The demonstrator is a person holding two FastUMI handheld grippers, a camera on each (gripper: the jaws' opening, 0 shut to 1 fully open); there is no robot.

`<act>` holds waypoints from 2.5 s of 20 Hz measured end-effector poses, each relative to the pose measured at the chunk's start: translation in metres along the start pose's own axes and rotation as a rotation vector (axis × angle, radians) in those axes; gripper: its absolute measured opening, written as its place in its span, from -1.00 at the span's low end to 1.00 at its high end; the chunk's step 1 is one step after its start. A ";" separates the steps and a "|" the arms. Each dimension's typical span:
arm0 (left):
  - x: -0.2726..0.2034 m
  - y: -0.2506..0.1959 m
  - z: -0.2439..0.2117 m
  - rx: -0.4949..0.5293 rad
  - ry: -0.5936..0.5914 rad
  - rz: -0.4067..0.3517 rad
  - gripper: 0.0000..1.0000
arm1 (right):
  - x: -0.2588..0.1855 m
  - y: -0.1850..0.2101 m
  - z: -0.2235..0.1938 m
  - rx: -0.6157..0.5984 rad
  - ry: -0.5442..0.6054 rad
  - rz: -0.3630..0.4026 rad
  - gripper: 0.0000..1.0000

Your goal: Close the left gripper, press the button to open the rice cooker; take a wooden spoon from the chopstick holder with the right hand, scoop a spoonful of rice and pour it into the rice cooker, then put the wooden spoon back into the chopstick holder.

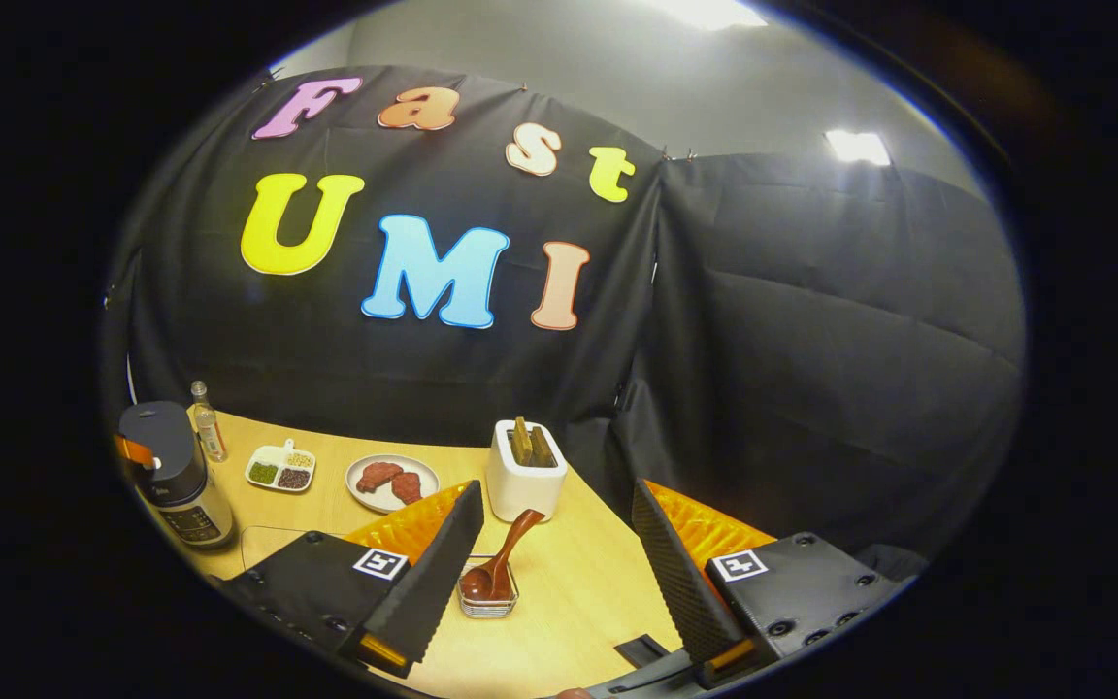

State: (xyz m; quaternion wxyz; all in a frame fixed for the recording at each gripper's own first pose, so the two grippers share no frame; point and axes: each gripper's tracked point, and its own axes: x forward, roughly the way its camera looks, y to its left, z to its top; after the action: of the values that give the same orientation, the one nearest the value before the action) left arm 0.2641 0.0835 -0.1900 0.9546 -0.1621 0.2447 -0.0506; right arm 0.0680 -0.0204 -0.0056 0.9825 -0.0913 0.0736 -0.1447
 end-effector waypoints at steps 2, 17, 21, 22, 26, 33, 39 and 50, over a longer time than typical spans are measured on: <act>-0.001 -0.001 0.005 -0.003 -0.020 0.001 -0.96 | 0.006 0.003 -0.010 0.006 0.025 0.021 0.96; -0.139 -0.071 0.151 0.060 -0.598 0.220 -0.96 | 0.122 0.007 -0.063 0.185 0.191 0.216 0.96; -0.159 -0.096 0.133 0.100 -0.651 0.245 -1.00 | 0.151 0.008 -0.082 0.236 0.246 0.263 0.94; -0.162 -0.104 0.124 0.116 -0.643 0.253 -0.62 | 0.157 0.009 -0.088 0.248 0.268 0.275 0.96; -0.166 -0.115 0.104 0.155 -0.613 0.361 0.90 | 0.177 0.016 -0.112 0.303 0.348 0.334 0.94; -0.162 -0.160 0.064 0.181 -0.551 0.419 0.90 | 0.205 0.046 -0.151 0.273 0.456 0.466 0.96; -0.160 -0.171 0.023 0.128 -0.489 0.461 0.90 | 0.234 0.072 -0.203 0.339 0.618 0.505 0.96; -0.173 -0.174 -0.015 0.126 -0.417 0.529 0.92 | 0.253 0.104 -0.205 0.589 0.755 0.562 -0.36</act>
State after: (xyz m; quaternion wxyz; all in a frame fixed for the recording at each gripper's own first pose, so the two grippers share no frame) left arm 0.1023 -0.0542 -0.0656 0.9723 -0.0403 0.0741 0.2181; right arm 0.3007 -0.0306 -0.2555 0.8728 0.2685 0.3985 0.0860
